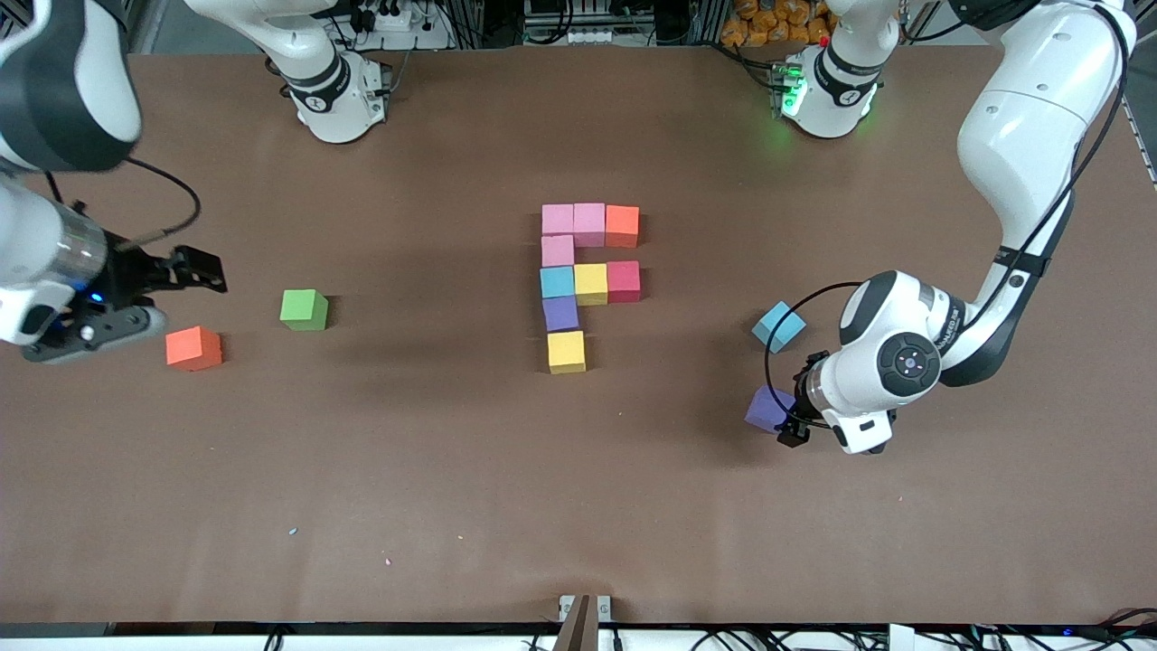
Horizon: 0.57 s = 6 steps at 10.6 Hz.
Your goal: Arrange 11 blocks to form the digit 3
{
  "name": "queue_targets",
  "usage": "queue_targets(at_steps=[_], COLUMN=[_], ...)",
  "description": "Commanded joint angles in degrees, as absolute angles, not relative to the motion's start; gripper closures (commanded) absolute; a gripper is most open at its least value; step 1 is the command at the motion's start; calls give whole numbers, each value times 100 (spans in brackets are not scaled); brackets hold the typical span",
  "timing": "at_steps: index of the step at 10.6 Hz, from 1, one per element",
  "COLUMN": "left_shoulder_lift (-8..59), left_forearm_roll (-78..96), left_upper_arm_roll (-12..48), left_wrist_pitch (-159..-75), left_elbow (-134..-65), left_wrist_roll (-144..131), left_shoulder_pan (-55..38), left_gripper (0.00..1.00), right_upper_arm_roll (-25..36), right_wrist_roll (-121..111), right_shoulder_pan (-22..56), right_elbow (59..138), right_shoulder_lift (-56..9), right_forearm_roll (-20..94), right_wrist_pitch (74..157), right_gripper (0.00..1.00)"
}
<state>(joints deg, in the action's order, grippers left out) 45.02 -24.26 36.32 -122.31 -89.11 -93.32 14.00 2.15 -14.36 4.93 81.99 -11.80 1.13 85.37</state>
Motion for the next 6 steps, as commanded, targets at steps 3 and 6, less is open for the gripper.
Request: queue_targets(at_steps=[3,6], left_shoulder_lift=[4790,4860], left_forearm_roll=[-2276,-2312], left_upper_arm_roll=[3446,3120], left_wrist_pitch=[-12138,-12146], left_elbow=[-8491,-8481], left_wrist_roll=[-9141,-9079], left_shoulder_pan=[1100,800], left_gripper=[0,0], right_upper_arm_roll=[79,97], right_wrist_roll=[-1555,-1758], right_shoulder_pan=[142,-149], right_elbow=[7822,8128], right_shoulder_lift=[-653,-213], right_forearm_roll=[236,633], right_wrist_pitch=[8191,8226], right_gripper=[0,0])
